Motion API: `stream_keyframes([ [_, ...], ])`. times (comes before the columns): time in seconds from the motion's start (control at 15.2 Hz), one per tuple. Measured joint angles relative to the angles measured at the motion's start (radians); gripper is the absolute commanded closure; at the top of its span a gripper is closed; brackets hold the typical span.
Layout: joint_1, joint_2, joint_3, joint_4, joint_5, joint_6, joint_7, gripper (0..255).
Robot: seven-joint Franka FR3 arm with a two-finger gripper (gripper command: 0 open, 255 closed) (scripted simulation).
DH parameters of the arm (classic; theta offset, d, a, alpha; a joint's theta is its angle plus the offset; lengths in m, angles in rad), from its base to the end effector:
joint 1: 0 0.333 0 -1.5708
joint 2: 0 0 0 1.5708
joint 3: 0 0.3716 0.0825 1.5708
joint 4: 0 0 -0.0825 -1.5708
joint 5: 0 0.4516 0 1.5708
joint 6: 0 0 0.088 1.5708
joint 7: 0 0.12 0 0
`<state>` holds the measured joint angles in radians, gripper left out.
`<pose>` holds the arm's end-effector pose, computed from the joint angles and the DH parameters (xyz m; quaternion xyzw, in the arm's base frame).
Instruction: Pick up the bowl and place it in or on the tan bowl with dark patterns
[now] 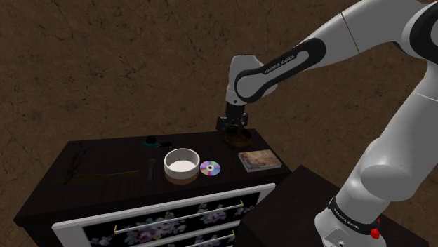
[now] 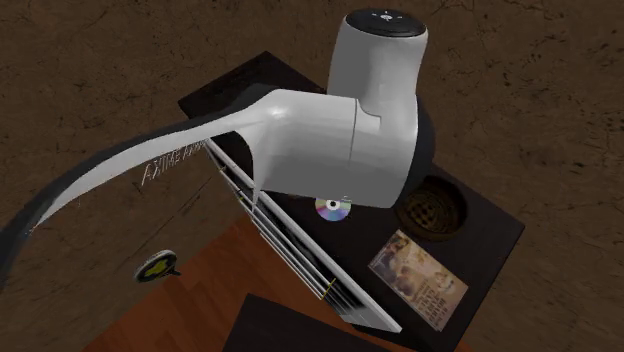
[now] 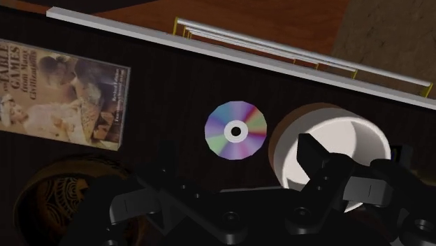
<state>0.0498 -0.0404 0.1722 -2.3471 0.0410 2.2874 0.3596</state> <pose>0.5296 0.1209 0.3437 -0.9965 0.0824 0.0129 0.0085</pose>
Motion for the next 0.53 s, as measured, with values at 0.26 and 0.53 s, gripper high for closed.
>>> stream_keyframes([
  [0.26,0.017,0.154,0.013,0.093,-0.051,0.059,0.067,0],
  [0.53,0.041,0.317,0.007,0.209,-0.109,0.104,0.127,0],
])
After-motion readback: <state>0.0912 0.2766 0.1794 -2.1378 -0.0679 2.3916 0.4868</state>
